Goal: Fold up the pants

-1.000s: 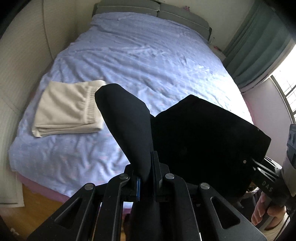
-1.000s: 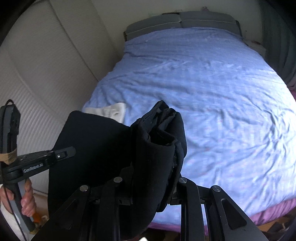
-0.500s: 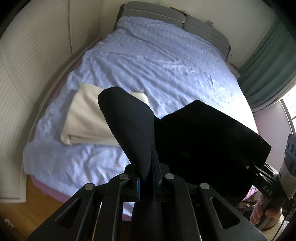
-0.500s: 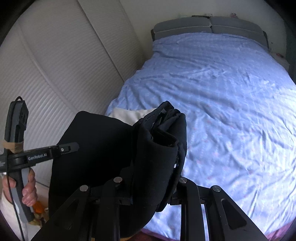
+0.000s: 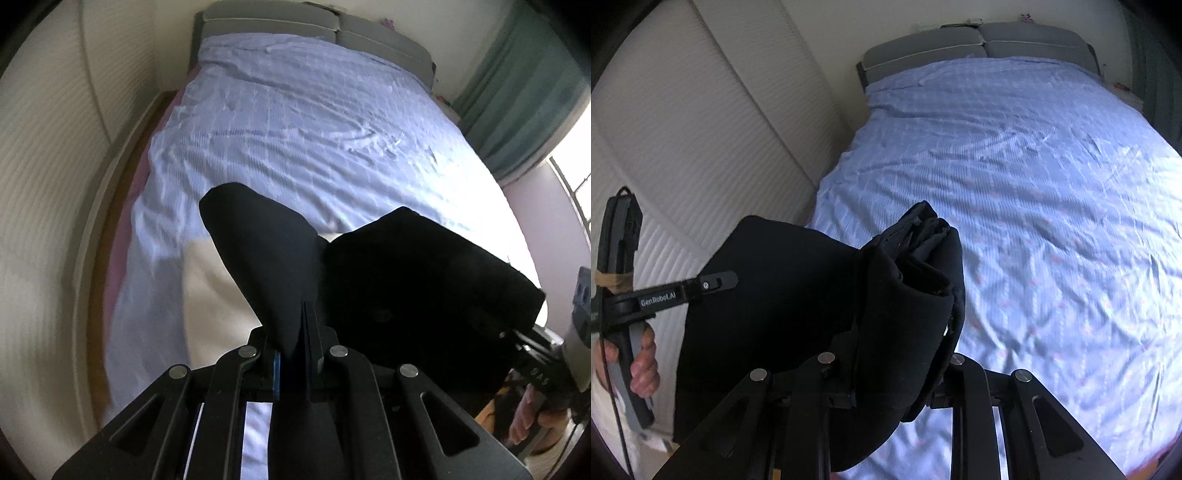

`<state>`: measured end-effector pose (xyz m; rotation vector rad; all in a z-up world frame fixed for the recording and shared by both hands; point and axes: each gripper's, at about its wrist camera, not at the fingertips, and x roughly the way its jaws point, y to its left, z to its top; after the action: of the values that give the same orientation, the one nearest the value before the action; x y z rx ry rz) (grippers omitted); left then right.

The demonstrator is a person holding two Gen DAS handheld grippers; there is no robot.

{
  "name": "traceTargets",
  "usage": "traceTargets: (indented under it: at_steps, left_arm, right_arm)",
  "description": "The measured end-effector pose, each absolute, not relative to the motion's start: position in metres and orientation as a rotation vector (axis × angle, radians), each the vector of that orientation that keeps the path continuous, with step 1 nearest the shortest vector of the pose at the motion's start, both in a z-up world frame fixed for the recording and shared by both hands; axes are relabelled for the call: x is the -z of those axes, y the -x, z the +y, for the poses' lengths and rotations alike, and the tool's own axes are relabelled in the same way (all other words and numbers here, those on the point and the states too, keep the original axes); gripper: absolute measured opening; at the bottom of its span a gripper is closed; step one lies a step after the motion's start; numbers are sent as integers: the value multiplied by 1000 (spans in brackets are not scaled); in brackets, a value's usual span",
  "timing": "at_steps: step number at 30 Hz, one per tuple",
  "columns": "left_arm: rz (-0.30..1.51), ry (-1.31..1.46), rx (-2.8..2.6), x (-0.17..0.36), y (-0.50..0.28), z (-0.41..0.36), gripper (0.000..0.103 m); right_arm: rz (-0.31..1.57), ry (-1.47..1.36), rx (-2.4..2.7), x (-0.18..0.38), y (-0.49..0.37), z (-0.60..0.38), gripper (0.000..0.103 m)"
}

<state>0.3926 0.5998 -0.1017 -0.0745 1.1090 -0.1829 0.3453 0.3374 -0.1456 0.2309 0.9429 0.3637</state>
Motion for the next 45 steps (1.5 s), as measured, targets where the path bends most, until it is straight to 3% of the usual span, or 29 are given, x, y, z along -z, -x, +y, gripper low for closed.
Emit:
traceTargets:
  at_steps: [7,11,16,21,29,35,39,42,45]
  left_arm:
    - [1119,34,207,133,-480,637,10]
    - [1203,53,181,178,-517,654,10]
    - [1316,34,121,238,-512,671,11]
    - [1359,89,92,260,-496,684,16]
    - [1306,-57,-59,231,-454,669,39]
    - [1230,-50,-73,191,-398,623,48]
    - [1192,-33,-103,166,-358,577,59]
    - [1143,-40,-119,144,-323,528,65]
    - [1089,-44,-112,125,-291,478,69]
  right_arm:
    - [996,-197,-267,173,-400,394,25]
    - [1051,-138,-212,202,-412,415,25]
    - [1165,-159,-172,244,-403,414,26]
    - [1272,-218,-151,279,-388,404,30]
    - [1339,-206,-80,292,-364,370,65]
    - [1298,-130,-113,276,-338,329,70]
    - [1249,-125,-170,250,-317,288,71]
    - [1175,-113,-207,221,-297,253,84]
    - [1108,-87,-229,187,-274,219,86]
